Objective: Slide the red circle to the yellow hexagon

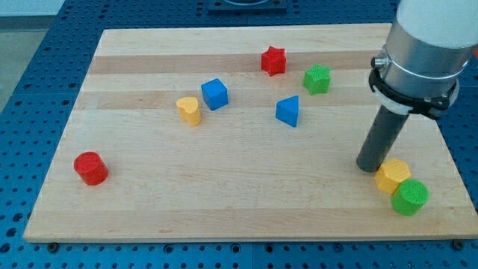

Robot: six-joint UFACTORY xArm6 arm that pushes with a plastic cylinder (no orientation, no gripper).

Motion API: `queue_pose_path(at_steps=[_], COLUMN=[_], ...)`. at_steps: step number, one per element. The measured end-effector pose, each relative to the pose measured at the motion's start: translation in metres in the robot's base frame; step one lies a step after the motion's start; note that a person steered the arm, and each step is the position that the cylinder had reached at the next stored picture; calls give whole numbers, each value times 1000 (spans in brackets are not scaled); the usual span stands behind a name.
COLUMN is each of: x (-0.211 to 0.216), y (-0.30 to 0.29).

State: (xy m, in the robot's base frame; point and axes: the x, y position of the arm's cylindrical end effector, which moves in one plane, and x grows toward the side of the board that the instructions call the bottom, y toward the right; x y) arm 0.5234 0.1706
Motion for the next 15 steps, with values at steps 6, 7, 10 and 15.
queue_pose_path(at_steps=[6,7,10,15], x=[69,76,58,1], y=[-165,-230,-404,-378])
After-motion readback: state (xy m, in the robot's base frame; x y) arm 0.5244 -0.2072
